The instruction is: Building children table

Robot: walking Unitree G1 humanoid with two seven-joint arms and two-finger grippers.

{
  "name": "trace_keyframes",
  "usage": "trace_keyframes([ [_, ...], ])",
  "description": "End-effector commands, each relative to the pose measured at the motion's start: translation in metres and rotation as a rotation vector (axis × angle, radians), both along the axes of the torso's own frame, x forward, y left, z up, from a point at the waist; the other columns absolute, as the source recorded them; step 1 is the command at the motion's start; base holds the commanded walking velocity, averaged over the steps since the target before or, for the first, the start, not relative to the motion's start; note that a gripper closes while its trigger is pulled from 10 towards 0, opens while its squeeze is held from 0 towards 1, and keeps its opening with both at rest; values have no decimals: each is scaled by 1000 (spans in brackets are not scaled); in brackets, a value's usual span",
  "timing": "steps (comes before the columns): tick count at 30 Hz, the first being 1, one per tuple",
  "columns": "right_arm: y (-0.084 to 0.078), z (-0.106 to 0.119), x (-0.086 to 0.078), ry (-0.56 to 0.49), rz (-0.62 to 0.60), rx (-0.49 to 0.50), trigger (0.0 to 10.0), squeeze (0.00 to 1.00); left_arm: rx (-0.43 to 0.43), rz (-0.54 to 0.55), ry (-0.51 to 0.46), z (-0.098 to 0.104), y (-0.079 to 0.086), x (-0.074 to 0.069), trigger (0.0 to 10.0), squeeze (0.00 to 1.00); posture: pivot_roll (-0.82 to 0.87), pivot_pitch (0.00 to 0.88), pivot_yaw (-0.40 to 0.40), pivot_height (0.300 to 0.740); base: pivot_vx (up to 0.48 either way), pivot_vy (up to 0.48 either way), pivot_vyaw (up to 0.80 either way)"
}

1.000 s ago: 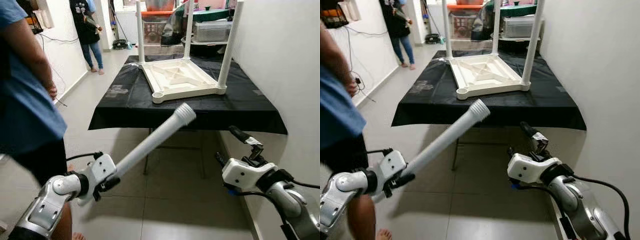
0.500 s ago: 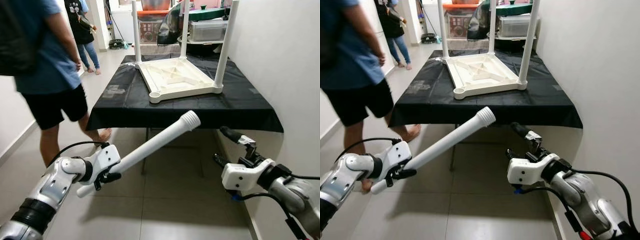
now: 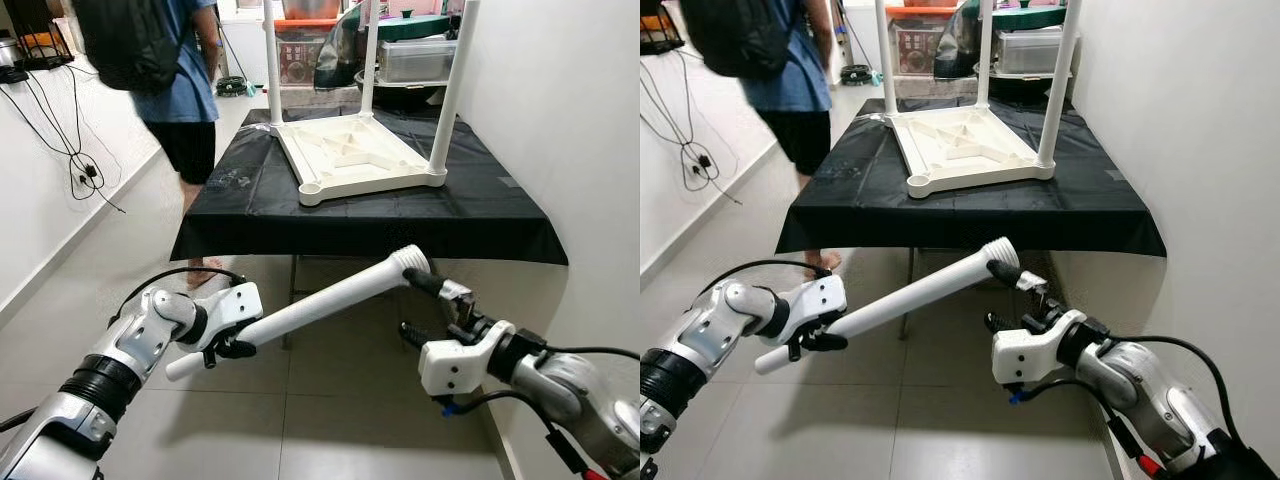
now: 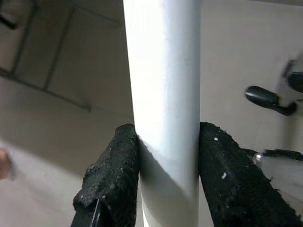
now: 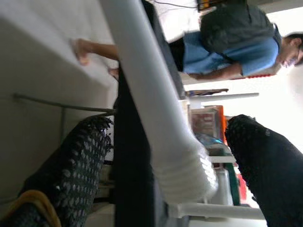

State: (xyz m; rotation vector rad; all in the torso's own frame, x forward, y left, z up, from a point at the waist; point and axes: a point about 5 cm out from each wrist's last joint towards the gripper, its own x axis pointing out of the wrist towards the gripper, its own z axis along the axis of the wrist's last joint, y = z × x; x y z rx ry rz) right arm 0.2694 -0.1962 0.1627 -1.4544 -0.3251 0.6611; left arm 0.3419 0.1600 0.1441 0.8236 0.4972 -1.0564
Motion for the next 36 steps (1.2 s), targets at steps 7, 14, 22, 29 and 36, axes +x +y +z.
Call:
trace_keyframes([
  [7,5,-7,11,19,0,-68,10000,0,26,-138,39,5,-26,3,10000,0,27,0,-15,740,0,0,0],
  [14,1,-4,17,5,-34,-84,10000,0,-1,-201,80,10,-43,0,10000,0,23,0,-10,740,0,0,0],
  [22,-5,-15,20,37,-120,-99,10000,0,-40,-234,109,14,-56,-3,10000,0,23,0,-8,740,0,0,0],
  [29,-3,-18,18,83,-133,-58,0,0,-40,-212,103,14,-55,0,10000,0,27,0,-10,740,0,0,0],
  [36,-6,-16,21,69,-197,-22,0,0,-64,-202,99,17,-60,1,10000,0,27,0,-12,740,0,0,0],
])
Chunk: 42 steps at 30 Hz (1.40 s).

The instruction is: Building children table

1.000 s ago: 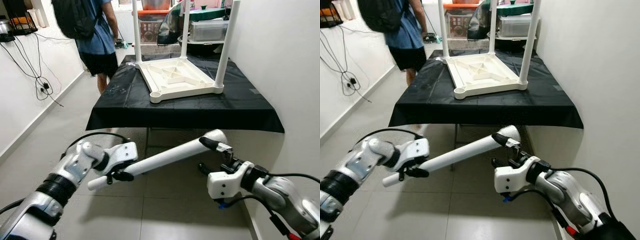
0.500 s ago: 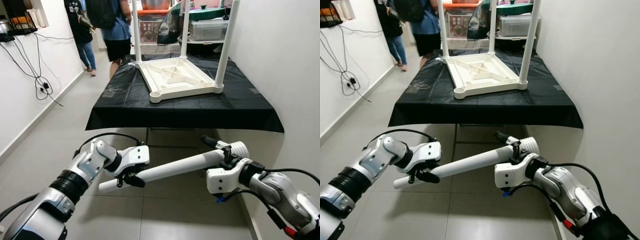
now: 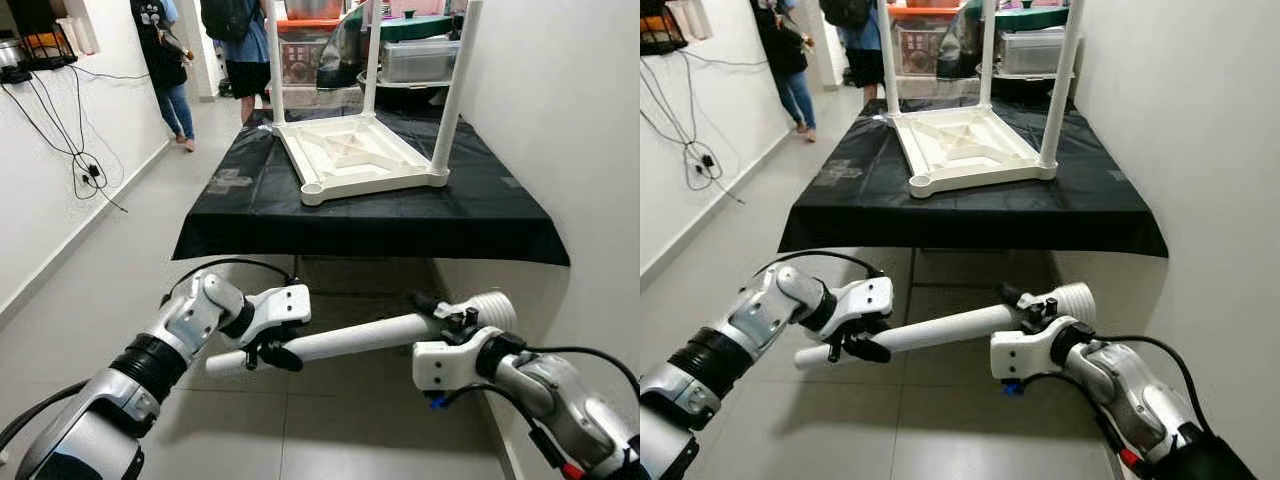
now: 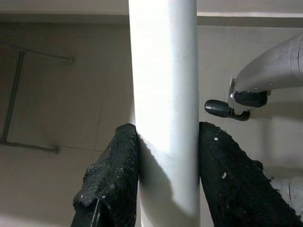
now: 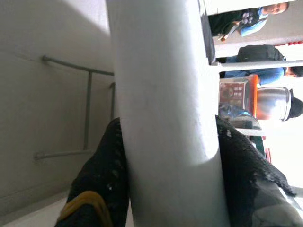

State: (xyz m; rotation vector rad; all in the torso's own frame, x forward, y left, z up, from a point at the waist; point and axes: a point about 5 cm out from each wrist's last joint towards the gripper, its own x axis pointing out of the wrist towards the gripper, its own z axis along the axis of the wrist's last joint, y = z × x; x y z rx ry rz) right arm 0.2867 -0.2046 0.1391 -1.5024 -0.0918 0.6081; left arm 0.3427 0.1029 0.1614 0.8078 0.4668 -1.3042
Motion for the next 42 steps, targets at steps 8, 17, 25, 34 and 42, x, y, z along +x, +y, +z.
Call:
trace_keyframes([
  [8,1,10,5,-61,-60,75,0,0,-83,6,-45,6,-5,3,10000,1000,22,0,-9,740,0,0,0],
  [17,-8,5,2,-54,-101,65,0,0,-118,29,-100,14,11,2,10000,1000,29,0,-19,740,0,0,0],
  [25,-9,0,6,-42,-102,17,0,0,-97,4,-346,25,8,-3,10000,0,47,0,-34,740,0,0,0],
  [34,-24,-10,12,-17,-190,-9,0,0,-279,-36,-609,77,-3,-16,10000,0,53,0,-37,740,0,0,0],
  [42,-56,2,31,-16,-461,276,0,0,-409,18,-557,67,9,-45,10000,0,67,0,-60,740,0,0,0],
])
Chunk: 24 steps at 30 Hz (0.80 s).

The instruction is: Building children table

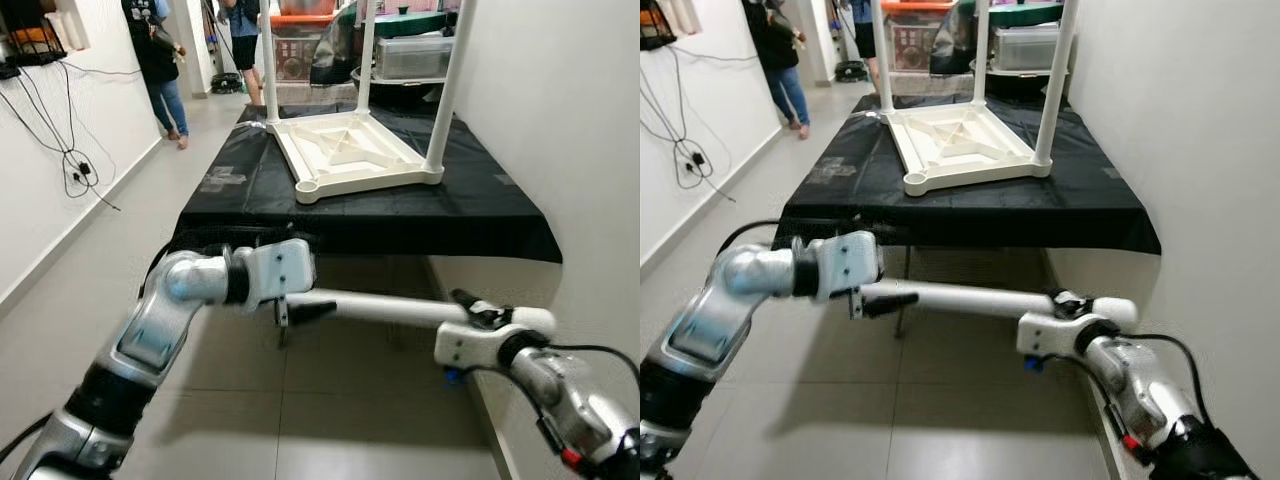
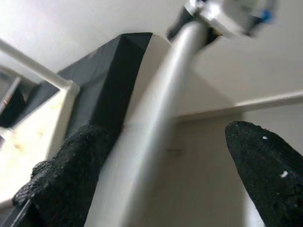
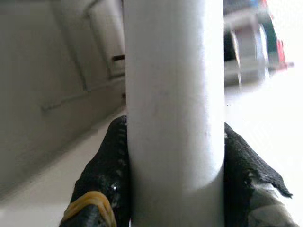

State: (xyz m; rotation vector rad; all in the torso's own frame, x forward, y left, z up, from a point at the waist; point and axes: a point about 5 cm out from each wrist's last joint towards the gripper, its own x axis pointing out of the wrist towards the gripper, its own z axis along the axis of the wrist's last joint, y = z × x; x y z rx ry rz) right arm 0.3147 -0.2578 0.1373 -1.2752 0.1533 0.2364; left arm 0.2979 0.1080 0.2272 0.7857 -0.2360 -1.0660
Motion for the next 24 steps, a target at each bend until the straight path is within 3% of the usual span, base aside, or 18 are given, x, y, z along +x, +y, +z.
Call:
trace_keyframes([
  [1,-5,6,5,-27,-69,134,0,0,-24,37,20,-3,6,-2,10000,0,67,0,-60,740,0,0,0],
  [4,0,16,16,-80,-143,432,0,0,-64,129,74,-24,16,-8,10000,0,73,0,-64,740,0,0,0],
  [6,3,18,18,-86,-148,489,0,0,-74,144,86,-28,17,-10,10000,0,73,0,-64,740,0,0,0],
  [8,18,23,22,-94,-124,682,0,0,-70,171,120,-43,19,-15,10000,0,77,0,-68,740,0,0,0],
  [9,29,27,24,-86,-111,833,0,0,-85,196,137,-50,20,-17,10000,0,78,0,-70,740,0,0,0],
  [10,29,27,24,-86,-111,833,0,0,-85,196,137,-50,20,-17,10000,0,78,0,-70,740,0,0,0],
  [11,37,30,25,-76,-98,934,0,0,-96,214,147,-55,20,-18,10000,0,78,0,-70,740,0,0,0],
  [12,60,42,26,-42,-58,1197,0,0,-172,232,188,-59,19,-20,10000,0,75,0,-69,740,0,0,0],
  [13,71,47,24,-36,-23,1276,0,0,-202,244,200,-60,19,-19,10000,0,73,0,-68,740,0,0,0],
  [14,71,47,24,-36,-23,1276,0,0,-202,244,200,-60,19,-19,10000,0,73,0,-68,740,0,0,0],
  [16,91,57,20,-28,32,1396,0,0,-262,268,224,-62,18,-16,10000,0,66,0,-62,740,0,0,0],
  [17,91,57,20,-28,32,1396,0,0,-262,268,224,-62,18,-16,10000,0,66,0,-62,740,0,0,0],
  [19,116,66,13,-10,83,1539,0,0,-367,301,256,-59,15,-11,10000,0,61,0,-57,740,0,0,0],
  [22,122,67,10,-6,93,1560,0,0,-410,307,277,-58,15,-9,10000,0,61,0,-56,740,0,0,0],
  [23,133,68,6,14,121,1574,0,0,-476,294,360,-59,14,-7,10000,0,56,0,-51,740,0,0,0],
  [24,133,68,6,14,121,1574,0,0,-476,294,360,-59,14,-7,10000,0,56,0,-51,740,0,0,0],
])
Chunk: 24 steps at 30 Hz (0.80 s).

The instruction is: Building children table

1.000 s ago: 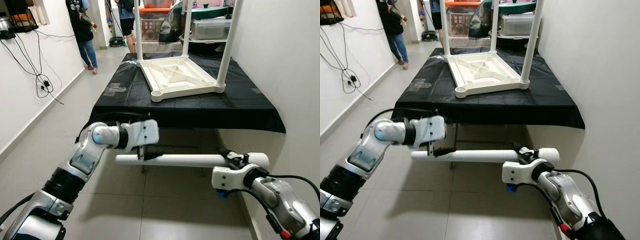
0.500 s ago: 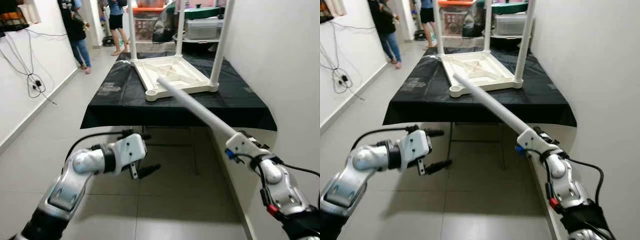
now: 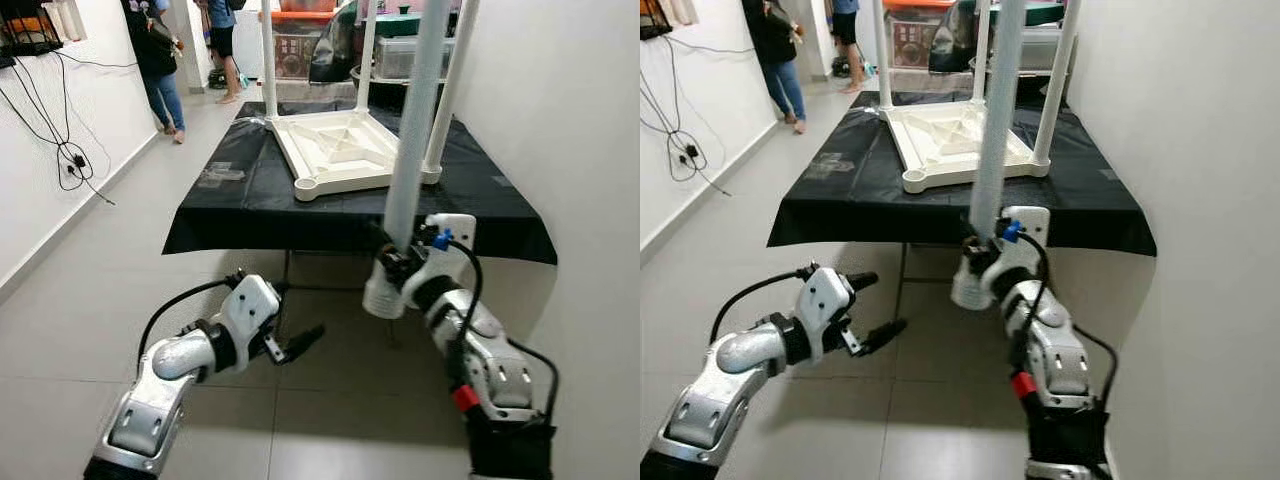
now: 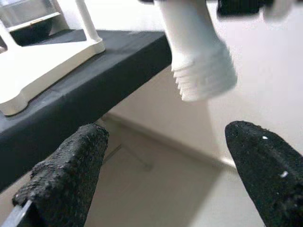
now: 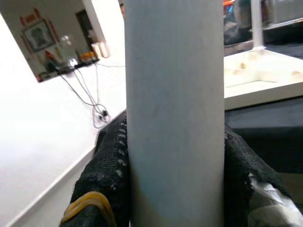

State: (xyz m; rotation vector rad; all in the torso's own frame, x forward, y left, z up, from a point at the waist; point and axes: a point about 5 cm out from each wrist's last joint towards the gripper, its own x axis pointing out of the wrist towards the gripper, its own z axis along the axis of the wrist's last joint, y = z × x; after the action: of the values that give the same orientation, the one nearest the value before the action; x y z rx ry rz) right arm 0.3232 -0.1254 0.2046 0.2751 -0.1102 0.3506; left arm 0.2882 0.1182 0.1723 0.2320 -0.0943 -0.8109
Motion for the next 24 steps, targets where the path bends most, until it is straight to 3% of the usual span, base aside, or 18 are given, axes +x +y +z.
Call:
trace_keyframes([
  [1,5,0,-4,-2,15,6,0,0,-51,-11,79,-5,4,3,10000,0,56,0,-51,740,0,0,0],
  [10,25,5,-17,-11,135,-39,0,0,-67,-227,162,-6,-7,-3,10000,0,47,0,-45,740,0,0,0],
  [15,29,8,-21,-22,157,-55,0,0,-77,-244,190,-8,-8,0,10000,0,44,0,-42,740,0,0,0],
  [24,39,13,-34,-61,266,-73,0,0,-144,-174,179,0,-3,19,10000,0,34,0,-43,740,0,0,0],
])
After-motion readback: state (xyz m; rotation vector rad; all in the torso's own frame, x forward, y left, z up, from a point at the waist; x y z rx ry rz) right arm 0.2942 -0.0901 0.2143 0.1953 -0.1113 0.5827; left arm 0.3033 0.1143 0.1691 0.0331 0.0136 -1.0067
